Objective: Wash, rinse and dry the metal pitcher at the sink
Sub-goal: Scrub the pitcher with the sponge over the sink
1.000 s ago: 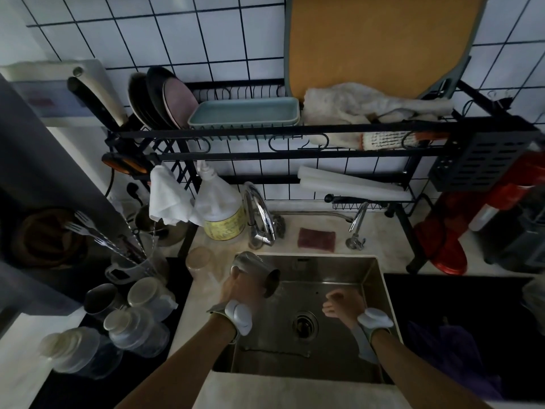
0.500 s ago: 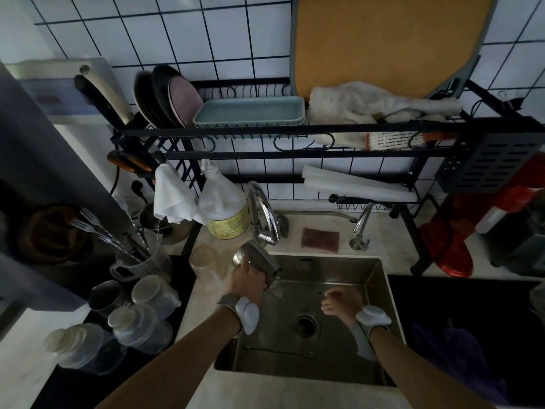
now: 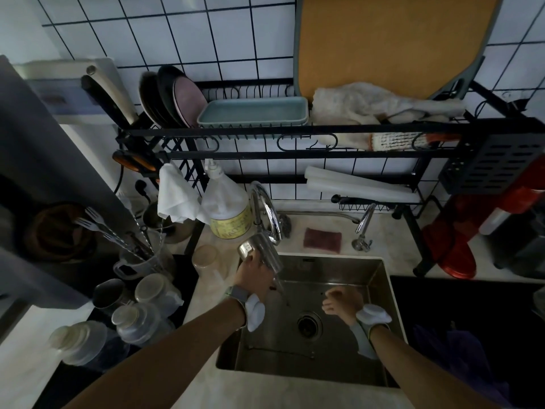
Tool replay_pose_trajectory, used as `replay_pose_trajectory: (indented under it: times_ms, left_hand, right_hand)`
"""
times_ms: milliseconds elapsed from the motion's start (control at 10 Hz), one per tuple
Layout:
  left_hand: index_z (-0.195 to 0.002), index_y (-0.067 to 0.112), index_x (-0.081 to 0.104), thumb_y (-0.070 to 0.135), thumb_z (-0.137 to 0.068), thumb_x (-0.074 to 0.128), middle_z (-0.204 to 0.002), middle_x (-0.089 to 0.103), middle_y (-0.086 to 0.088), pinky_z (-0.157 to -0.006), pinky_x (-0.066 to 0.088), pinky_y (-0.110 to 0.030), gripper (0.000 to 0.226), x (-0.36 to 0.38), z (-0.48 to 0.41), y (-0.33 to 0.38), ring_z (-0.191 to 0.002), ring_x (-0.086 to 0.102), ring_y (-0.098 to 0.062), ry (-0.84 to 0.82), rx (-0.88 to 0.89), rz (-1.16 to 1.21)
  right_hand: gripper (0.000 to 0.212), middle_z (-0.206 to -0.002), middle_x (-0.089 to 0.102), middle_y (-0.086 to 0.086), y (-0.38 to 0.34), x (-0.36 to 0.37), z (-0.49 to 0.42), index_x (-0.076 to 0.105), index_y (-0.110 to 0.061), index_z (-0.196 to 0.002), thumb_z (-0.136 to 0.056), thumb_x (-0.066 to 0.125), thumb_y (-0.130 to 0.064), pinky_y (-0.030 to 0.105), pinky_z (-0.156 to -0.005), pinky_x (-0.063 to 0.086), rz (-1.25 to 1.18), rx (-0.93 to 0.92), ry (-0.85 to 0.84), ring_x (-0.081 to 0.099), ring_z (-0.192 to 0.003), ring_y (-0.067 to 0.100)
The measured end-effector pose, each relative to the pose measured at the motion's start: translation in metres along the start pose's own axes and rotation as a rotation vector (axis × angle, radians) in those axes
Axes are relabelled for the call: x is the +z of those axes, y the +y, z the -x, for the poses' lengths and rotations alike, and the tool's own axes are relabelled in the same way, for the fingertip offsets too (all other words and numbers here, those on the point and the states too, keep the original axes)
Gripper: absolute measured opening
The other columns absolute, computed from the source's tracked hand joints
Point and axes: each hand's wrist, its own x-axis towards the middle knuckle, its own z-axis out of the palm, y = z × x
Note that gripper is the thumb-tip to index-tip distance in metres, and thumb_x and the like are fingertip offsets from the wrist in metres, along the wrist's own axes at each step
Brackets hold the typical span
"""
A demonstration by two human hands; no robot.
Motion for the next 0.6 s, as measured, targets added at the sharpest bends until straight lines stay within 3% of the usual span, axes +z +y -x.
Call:
replay_pose_trajectory:
  times_ms: [100,200,300,400,500,600]
  left_hand:
    - [-0.137,0.004,0.045,0.018,-0.096,0.035,-0.141,0.047,-0.023,-0.102,0.036,-0.05,0.044,-0.001,-0.003,-0.001,-0.138,0.024,-0.043,-0.035,0.038,-0.051]
    - [-0.13,0.006,0.054,0.026,-0.095,0.04,-0.136,0.053,-0.019,-0.102,0.036,-0.047,0.042,-0.005,-0.002,-0.001,-0.139,0.024,-0.041,-0.054,0.021,-0.033]
    - [-0.111,0.01,0.067,0.028,-0.095,0.044,-0.12,0.065,-0.011,-0.096,0.042,-0.04,0.033,-0.006,-0.001,0.003,-0.134,0.036,-0.032,-0.044,-0.14,0.09]
    - [-0.108,0.015,0.067,0.038,-0.091,0.053,-0.119,0.064,-0.008,-0.091,0.048,-0.036,0.032,-0.006,0.0,0.002,-0.118,0.054,-0.028,-0.036,-0.307,0.286]
    - [-0.105,0.015,0.069,0.048,-0.089,0.052,-0.111,0.068,-0.008,-0.088,0.049,-0.033,0.041,-0.004,0.003,-0.006,-0.106,0.062,-0.028,-0.072,-0.34,0.51]
    - [-0.095,0.001,0.069,0.044,-0.089,0.058,-0.089,0.068,-0.016,-0.075,0.049,-0.037,0.045,-0.007,-0.004,-0.007,-0.084,0.065,-0.032,-0.162,-0.518,0.968]
  right_hand:
    - [0.048,-0.152,0.029,0.027,-0.004,-0.013,-0.004,0.021,0.012,-0.143,-0.104,0.022,-0.017,0.035,-0.118,0.013,-0.466,-0.366,-0.657,0.027,-0.144,0.033]
    - [0.045,-0.149,0.036,0.025,-0.005,-0.007,-0.003,0.025,0.011,-0.142,-0.104,0.022,-0.014,0.034,-0.118,0.017,-0.403,-0.453,-0.691,0.034,-0.142,0.027]
    - [0.033,-0.1,0.067,0.019,-0.01,0.001,-0.013,0.05,0.013,-0.127,-0.1,0.04,-0.004,0.045,-0.104,0.045,0.24,-0.214,-0.083,0.071,-0.089,0.004]
    - [0.027,-0.072,0.063,0.013,0.0,-0.002,-0.017,0.059,0.014,-0.113,-0.091,0.052,-0.001,0.044,-0.075,0.058,0.393,0.035,0.343,0.064,-0.059,0.022]
    - [0.026,-0.095,0.068,0.029,-0.003,0.004,-0.014,0.059,0.013,-0.111,-0.09,0.054,0.0,0.037,-0.067,0.057,0.398,0.043,0.336,0.064,-0.065,0.028]
    - [0.053,-0.114,0.058,0.041,-0.018,0.009,-0.013,0.048,0.021,-0.119,-0.086,0.067,-0.015,0.046,-0.092,0.053,0.316,0.056,0.204,0.07,-0.084,0.032]
